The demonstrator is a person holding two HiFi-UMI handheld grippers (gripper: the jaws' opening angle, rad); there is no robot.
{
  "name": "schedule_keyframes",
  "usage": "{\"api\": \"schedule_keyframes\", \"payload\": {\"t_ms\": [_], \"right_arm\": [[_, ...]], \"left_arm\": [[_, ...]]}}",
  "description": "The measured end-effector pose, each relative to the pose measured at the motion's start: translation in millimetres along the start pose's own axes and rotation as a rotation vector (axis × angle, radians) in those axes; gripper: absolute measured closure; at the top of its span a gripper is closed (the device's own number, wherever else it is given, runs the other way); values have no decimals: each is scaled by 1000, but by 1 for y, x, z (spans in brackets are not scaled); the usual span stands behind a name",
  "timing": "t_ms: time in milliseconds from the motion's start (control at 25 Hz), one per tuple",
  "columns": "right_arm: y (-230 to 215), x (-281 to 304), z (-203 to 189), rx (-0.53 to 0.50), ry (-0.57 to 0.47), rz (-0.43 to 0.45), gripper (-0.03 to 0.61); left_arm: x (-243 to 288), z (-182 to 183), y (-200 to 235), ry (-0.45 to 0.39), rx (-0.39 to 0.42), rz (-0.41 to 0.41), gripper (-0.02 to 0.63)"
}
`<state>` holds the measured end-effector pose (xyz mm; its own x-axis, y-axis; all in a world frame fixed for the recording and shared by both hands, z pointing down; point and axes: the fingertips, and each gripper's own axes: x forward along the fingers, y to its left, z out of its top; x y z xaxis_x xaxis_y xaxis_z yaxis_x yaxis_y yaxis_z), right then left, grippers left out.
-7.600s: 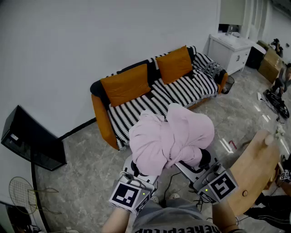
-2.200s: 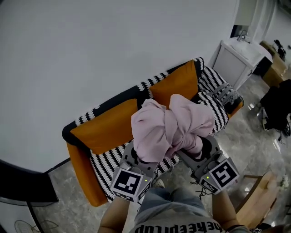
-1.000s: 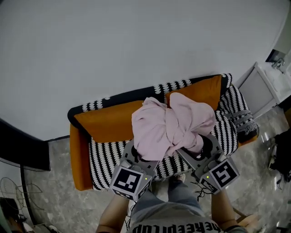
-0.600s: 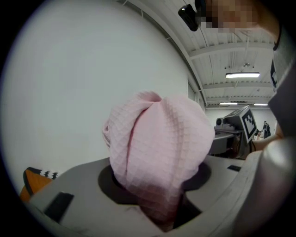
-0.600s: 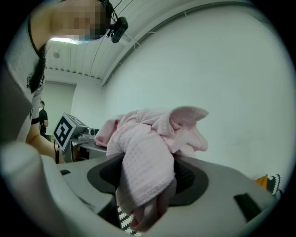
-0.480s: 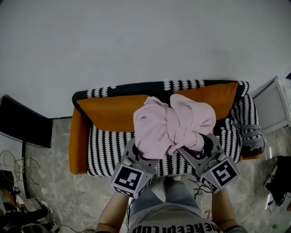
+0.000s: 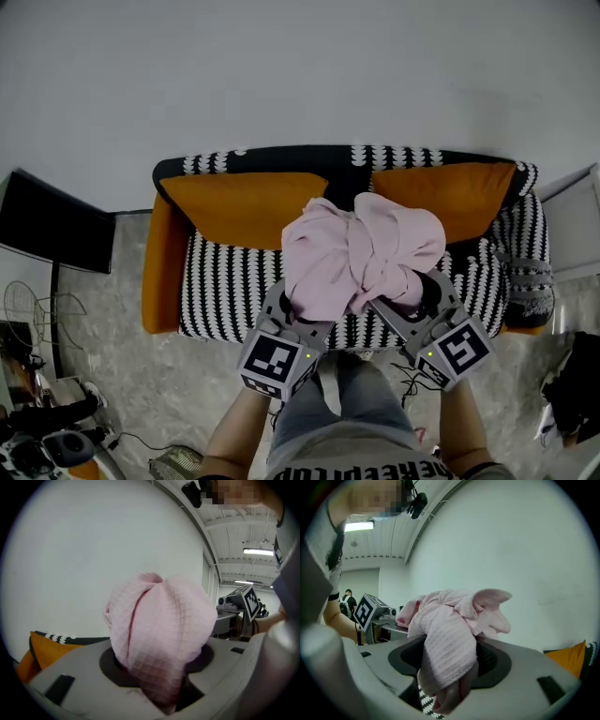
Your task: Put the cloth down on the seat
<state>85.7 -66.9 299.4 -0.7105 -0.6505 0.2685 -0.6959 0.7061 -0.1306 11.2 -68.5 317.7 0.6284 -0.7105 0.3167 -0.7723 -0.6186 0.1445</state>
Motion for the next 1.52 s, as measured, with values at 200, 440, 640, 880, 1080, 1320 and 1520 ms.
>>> {"api": "schedule_keyframes", "payload": {"t_ms": [200,440,640,880,1080,1320,1520], "right_arm": [[-1,9,-25,33,35,-3,281],[-13,17,-63,87,73,-12,279],[-17,21,-93,117,108,-27,281],[-21,27,-122,153,141,-48,279],[-27,32,-156,181,171,-61,279],[-33,37,-204,216,214,-70,279],[-34,40,-243,248,245,-72,279]], "left_arm": [[5,-27,6,39,-26,10,367],[22,-62,9,86,-51,4,367],[31,-92,10,130,-86,-10,367],[41,-121,14,171,-91,-32,367],[53,-153,15,205,-105,-49,367],[68,-198,14,249,-130,-58,367],[76,-233,13,268,-142,-53,367]]}}
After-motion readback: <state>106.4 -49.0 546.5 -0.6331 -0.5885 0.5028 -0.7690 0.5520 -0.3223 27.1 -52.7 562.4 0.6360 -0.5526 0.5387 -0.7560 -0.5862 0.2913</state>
